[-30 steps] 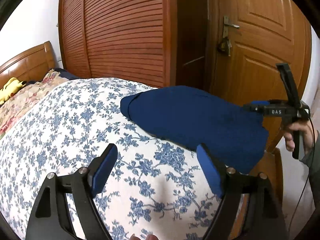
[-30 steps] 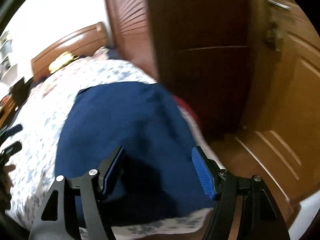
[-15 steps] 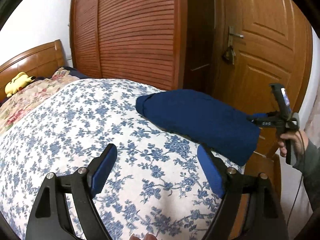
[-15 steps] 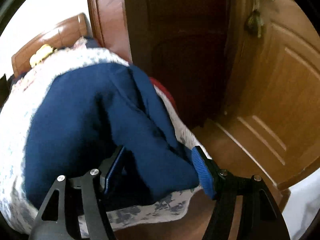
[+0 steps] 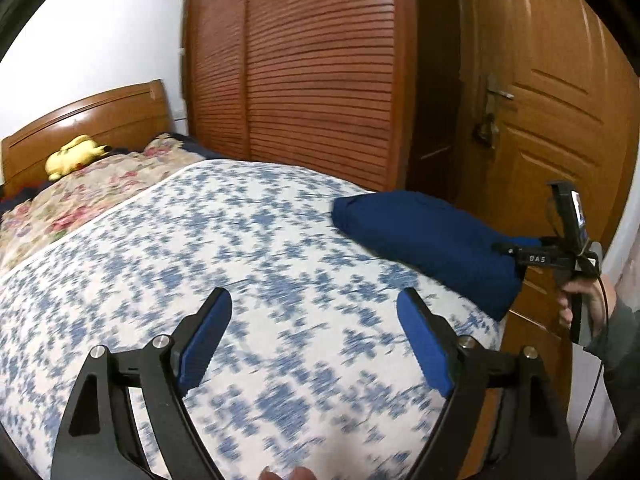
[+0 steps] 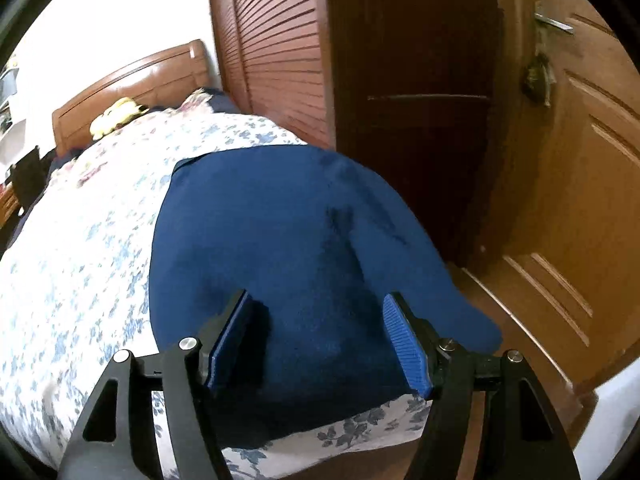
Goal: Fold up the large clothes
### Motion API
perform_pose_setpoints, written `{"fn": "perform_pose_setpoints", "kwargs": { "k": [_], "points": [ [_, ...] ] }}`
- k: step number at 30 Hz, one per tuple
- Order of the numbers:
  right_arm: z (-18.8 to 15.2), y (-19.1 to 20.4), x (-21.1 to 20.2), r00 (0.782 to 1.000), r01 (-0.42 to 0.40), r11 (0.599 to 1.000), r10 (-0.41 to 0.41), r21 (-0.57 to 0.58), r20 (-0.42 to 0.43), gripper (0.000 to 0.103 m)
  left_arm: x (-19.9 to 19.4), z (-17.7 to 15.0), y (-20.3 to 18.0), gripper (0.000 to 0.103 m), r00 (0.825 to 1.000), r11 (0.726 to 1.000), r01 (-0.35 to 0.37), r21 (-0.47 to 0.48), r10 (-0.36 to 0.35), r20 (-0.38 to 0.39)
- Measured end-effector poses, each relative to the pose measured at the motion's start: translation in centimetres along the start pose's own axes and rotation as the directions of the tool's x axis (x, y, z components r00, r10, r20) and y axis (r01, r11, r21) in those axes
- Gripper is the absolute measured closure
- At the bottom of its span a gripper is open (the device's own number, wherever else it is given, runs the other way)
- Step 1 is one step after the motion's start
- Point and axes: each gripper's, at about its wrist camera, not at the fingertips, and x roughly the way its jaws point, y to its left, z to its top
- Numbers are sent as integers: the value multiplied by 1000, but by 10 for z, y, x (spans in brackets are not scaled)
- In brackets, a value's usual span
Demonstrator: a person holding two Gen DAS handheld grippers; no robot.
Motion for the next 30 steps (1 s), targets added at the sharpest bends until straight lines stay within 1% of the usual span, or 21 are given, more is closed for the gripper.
{"fn": "perform_pose_setpoints", "kwargs": {
  "k": [2,3,4,8,9,11,13,16,20,22,24,27,30],
  "points": [
    [0,19,-9,999,28,999,-27,-25,29,34,-12,-5,14,18,1000,1000,-20,-18,20,3],
    [1,29,-15,999,23,999,-21,-33,49,34,-19,-8,22,18,999,999,-34,-27,34,1],
    [1,42,-10,998,13,999,-10,-37,64,34,-26,-12,31,18,999,998,-53,-37,53,1],
    [7,92,-24,993,-45,996,52,-71,109,33,-52,-26,62,18,993,989,-121,-81,122,0],
    [7,109,-27,991,-68,994,77,-88,110,33,-61,-31,73,18,987,983,-157,-94,158,-4],
    [5,136,-32,987,-113,987,125,-111,102,33,-75,-38,87,18,982,975,-190,-113,191,-1],
    [1,171,-37,978,-172,976,185,-134,93,31,-90,-46,105,18,974,965,-224,-140,226,2],
    [-7,218,-47,964,-237,958,252,-159,82,27,-112,-59,130,18,956,942,-290,-171,292,-10],
    [-24,272,-62,934,-334,921,352,-201,61,24,-137,-79,160,18,931,907,-363,-214,363,-37],
    [-33,299,-71,916,-379,898,399,-225,46,23,-146,-87,168,18,917,892,-398,-215,395,-55],
    [-42,321,-81,906,-399,880,421,-258,35,23,-156,-98,177,18,898,872,-439,-217,434,-74],
    [-58,348,-97,896,-415,858,442,-303,24,23,-173,-110,186,18,882,850,-470,-237,465,-83],
    [-72,370,-104,882,-442,834,472,-330,12,23,-190,-122,192,18,873,836,-485,-257,478,-93]
  ]
}}
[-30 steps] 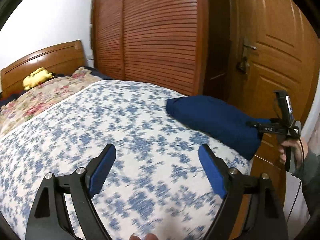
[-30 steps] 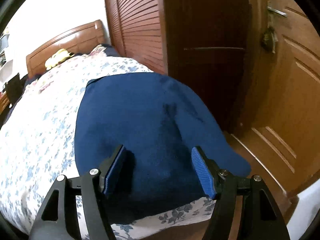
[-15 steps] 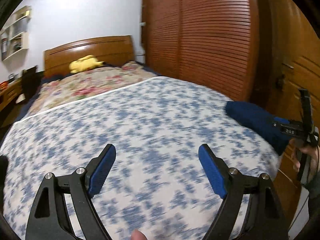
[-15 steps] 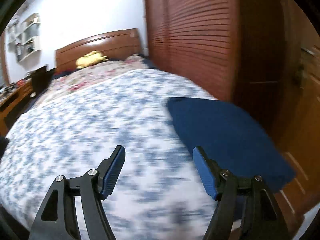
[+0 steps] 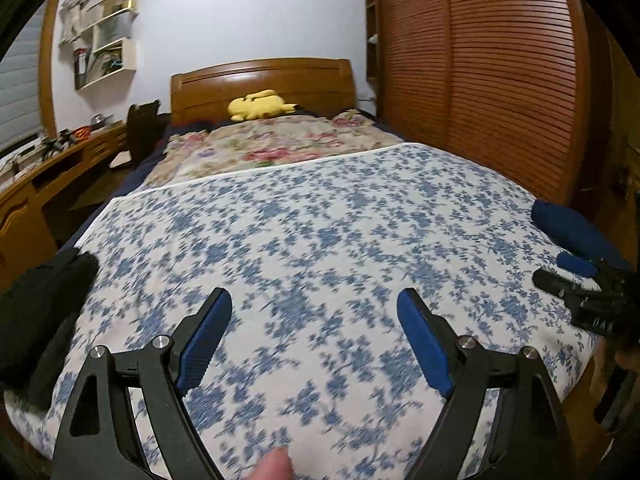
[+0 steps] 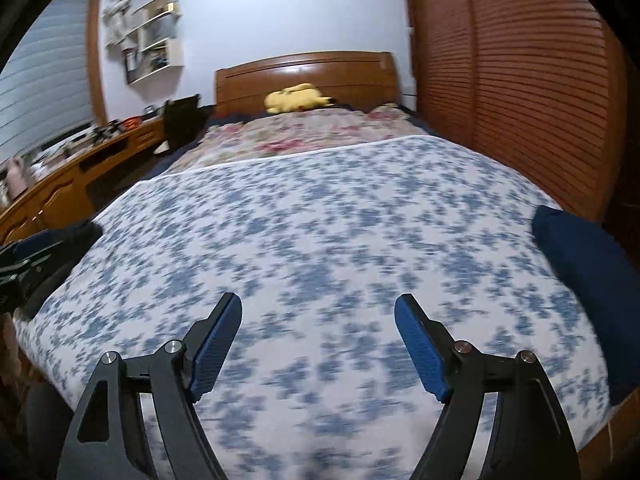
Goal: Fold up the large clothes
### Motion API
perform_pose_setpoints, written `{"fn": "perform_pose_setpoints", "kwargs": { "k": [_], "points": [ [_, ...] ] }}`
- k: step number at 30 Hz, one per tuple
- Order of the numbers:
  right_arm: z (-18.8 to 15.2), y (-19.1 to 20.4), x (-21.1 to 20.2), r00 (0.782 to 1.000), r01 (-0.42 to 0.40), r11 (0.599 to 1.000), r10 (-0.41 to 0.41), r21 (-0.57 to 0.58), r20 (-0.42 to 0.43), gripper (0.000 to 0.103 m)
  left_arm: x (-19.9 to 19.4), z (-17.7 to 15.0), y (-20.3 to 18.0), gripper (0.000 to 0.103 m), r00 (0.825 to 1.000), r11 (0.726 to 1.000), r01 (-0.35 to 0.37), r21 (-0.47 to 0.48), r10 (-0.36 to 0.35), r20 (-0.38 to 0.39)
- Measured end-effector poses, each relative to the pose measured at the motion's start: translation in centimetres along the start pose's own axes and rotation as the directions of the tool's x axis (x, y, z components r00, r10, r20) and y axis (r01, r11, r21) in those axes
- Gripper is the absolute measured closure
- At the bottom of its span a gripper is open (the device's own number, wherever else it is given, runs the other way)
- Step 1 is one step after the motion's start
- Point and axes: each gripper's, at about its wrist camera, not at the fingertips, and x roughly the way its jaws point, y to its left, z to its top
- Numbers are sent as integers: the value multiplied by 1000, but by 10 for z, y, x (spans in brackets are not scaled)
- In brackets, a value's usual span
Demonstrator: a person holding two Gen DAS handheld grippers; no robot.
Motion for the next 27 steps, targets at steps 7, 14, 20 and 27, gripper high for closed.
{"fn": "perform_pose_setpoints", "kwargs": {
  "k": [7,14,20,27],
  "points": [
    [-9,52,5,999,-51,997,52,-61,15,23,-21,-17,24,18,999,998,-45,-45,45,4],
    [-9,75,-13,993,-56,992,67,-116,98,23,-49,-19,50,18,996,992,-75,-98,80,40],
    [-13,87,-33,980,-87,989,105,-116,167,23,-73,-14,64,18,989,987,-114,-112,123,79],
    [-24,86,-35,972,-87,992,105,-96,208,23,-90,-12,72,18,980,982,-147,-116,160,115]
  ]
}}
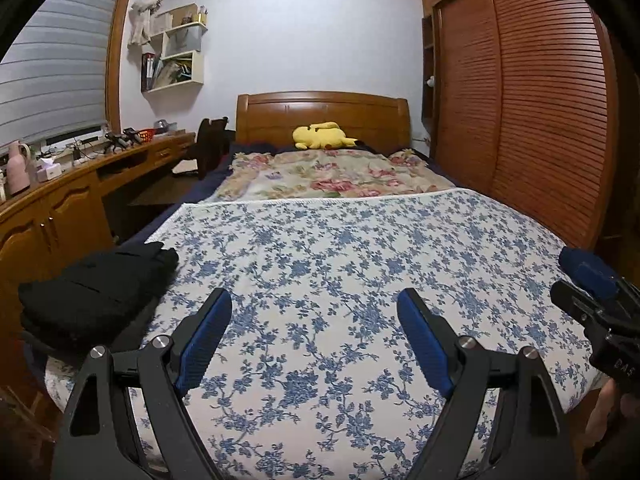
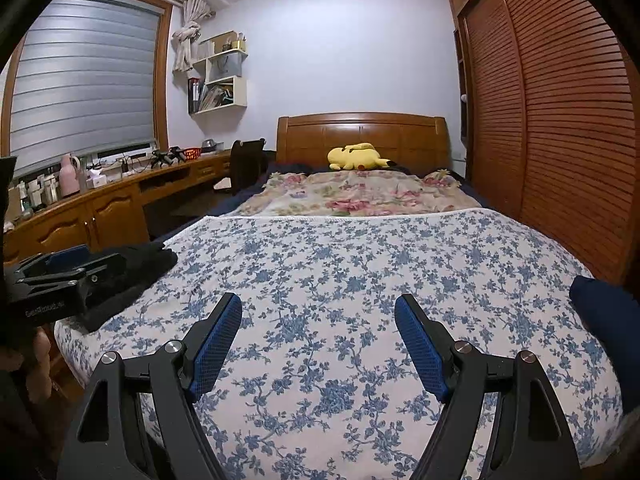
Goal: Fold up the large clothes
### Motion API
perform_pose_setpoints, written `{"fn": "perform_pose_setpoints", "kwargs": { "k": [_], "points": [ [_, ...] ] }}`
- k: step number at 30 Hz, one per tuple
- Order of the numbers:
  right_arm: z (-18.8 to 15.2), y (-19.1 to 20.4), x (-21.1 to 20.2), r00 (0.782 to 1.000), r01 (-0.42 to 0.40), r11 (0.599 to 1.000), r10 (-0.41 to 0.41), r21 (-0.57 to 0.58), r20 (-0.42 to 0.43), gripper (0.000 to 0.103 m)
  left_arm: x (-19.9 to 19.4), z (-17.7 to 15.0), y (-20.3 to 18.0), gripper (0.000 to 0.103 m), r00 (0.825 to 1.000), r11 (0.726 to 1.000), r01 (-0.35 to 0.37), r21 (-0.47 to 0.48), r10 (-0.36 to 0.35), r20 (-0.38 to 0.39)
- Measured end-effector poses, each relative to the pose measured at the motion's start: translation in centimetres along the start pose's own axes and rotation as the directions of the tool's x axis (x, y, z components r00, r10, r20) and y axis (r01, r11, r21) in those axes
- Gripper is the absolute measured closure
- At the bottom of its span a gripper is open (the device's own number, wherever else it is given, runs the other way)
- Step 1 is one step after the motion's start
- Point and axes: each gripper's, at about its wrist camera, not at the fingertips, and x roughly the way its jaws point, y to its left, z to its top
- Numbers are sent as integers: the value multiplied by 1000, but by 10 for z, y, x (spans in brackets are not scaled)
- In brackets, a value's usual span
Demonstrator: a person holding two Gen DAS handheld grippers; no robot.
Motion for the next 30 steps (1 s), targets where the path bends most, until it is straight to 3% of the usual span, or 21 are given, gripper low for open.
{"fn": "perform_pose_setpoints", "kwargs": {
  "k": [30],
  "points": [
    [4,-1,-3,1000,2,999,-2,39,-3,23,-12,-3,1,18,999,1000,-31,0,31,43]
  ]
}}
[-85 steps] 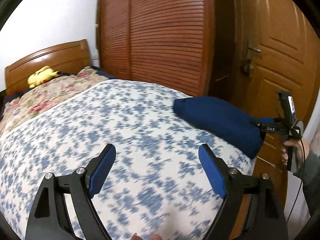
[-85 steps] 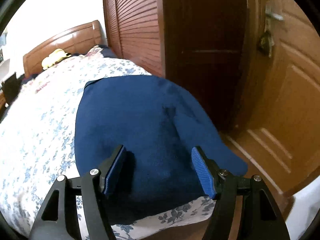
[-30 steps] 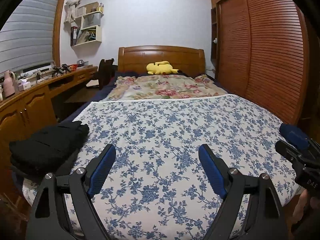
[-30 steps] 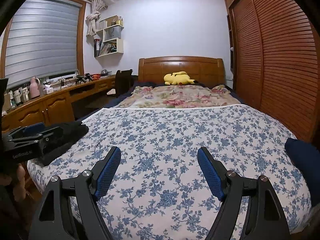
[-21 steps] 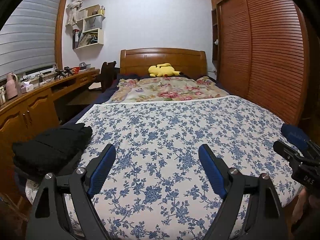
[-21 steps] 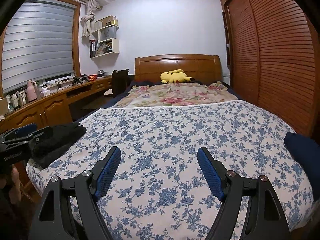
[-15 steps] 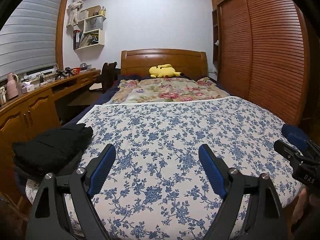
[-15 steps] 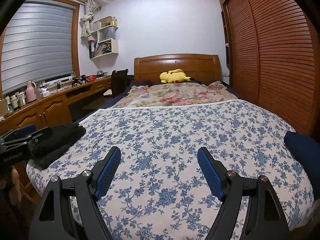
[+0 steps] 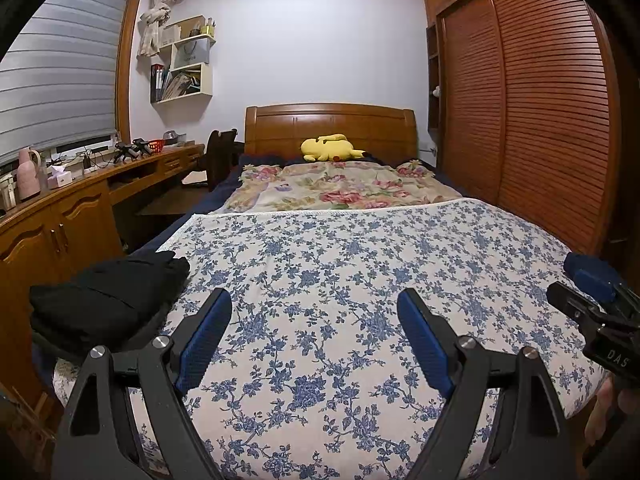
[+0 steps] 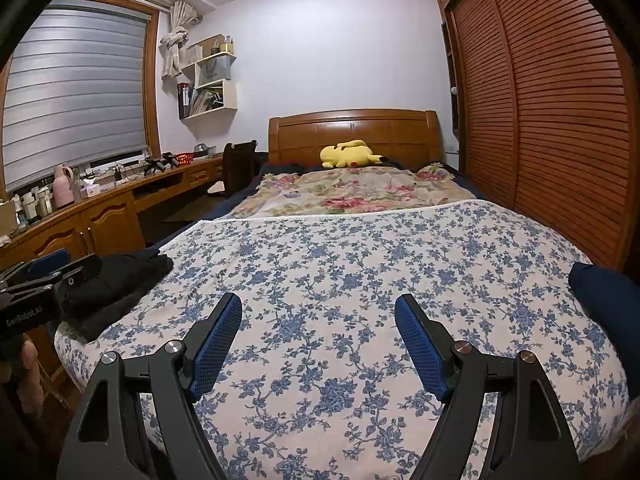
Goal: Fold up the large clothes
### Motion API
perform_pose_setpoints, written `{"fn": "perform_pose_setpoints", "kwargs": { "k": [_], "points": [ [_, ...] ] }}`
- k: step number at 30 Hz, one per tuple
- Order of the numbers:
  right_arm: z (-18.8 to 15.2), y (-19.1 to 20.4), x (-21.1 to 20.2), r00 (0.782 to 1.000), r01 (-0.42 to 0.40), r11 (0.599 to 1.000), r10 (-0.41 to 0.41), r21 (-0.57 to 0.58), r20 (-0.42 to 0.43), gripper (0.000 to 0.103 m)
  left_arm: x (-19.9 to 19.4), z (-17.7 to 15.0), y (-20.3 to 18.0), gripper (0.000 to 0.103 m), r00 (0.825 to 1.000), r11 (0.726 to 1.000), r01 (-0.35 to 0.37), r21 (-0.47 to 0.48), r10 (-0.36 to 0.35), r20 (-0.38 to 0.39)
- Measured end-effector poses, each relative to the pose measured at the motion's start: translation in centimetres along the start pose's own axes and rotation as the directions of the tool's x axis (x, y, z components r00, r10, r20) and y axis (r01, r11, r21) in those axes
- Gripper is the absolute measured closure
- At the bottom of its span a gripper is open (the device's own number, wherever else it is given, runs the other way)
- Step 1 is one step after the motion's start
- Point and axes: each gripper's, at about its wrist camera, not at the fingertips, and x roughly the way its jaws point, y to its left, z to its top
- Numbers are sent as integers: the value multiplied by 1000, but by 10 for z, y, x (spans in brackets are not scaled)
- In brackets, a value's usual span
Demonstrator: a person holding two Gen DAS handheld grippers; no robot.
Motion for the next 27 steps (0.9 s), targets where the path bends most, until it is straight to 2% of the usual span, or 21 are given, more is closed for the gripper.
{"fn": "perform_pose_setpoints", "kwargs": {
  "k": [27],
  "points": [
    [0,-1,-1,1000,0,1000,0,5,7,23,-6,4,5,18,1000,1000,-11,-3,11,19]
  ]
}}
